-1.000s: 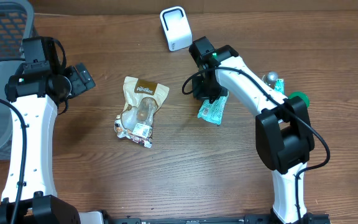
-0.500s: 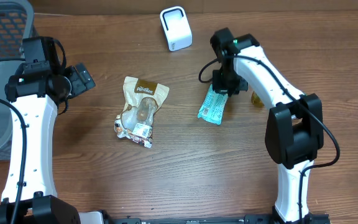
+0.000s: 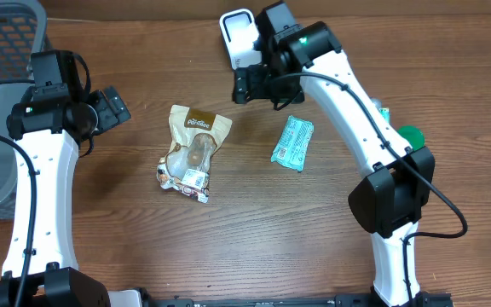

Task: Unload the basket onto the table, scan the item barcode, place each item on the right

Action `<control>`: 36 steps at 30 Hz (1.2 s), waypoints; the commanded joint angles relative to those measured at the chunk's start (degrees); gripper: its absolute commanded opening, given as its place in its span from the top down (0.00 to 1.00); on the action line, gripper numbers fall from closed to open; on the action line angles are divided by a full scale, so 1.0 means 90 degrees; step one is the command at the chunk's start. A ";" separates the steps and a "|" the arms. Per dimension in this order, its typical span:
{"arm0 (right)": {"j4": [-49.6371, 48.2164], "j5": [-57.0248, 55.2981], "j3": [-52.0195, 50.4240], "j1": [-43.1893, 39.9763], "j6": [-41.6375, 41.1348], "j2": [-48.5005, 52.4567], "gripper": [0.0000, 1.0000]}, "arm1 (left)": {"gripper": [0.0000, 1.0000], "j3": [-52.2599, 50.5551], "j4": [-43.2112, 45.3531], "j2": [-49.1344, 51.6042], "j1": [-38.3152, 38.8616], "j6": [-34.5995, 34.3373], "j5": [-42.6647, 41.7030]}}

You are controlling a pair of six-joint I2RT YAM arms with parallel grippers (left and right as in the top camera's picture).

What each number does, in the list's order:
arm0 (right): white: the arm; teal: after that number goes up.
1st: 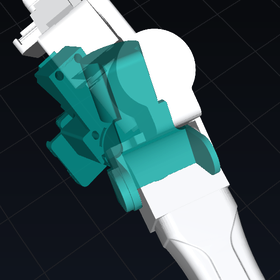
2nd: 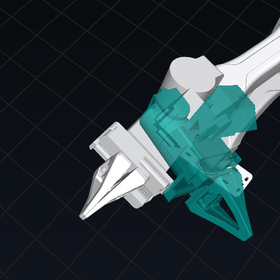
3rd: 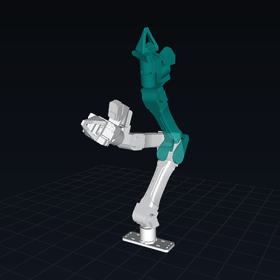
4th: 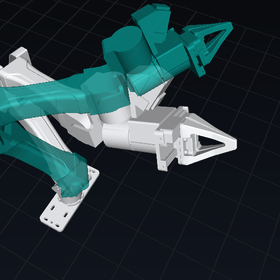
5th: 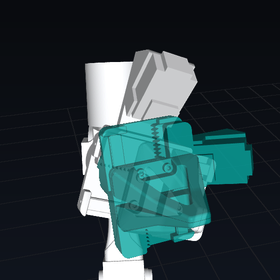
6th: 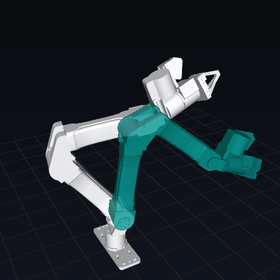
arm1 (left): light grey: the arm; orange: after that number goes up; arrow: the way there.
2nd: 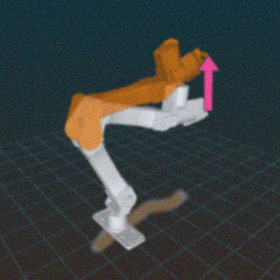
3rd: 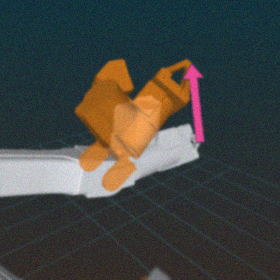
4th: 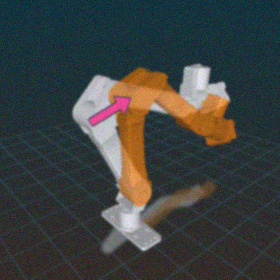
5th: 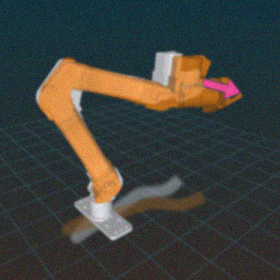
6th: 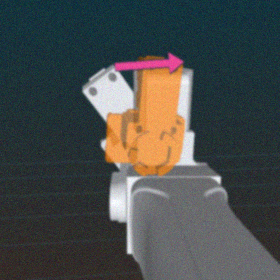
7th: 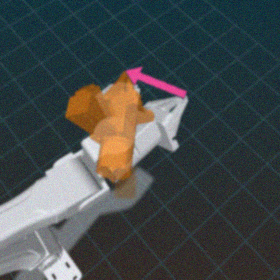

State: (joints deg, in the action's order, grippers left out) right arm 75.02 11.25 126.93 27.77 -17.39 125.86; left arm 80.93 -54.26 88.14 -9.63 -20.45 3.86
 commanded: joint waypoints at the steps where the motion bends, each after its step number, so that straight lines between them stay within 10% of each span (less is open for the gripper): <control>1: -0.0163 0.0240 0.0085 0.0313 -0.0002 -0.0051 0.00 | 0.00 0.0051 0.0015 -0.0044 -0.0012 0.0083 0.0015; 36: -0.3922 -0.1326 -0.2310 0.1741 -0.0515 0.0889 0.00 | 0.01 0.0051 0.0015 -0.0044 -0.0012 0.0083 0.0017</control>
State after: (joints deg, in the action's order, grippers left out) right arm 40.49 0.30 107.81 43.00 -24.14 133.80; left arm 80.93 -54.26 88.14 -9.63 -20.45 3.86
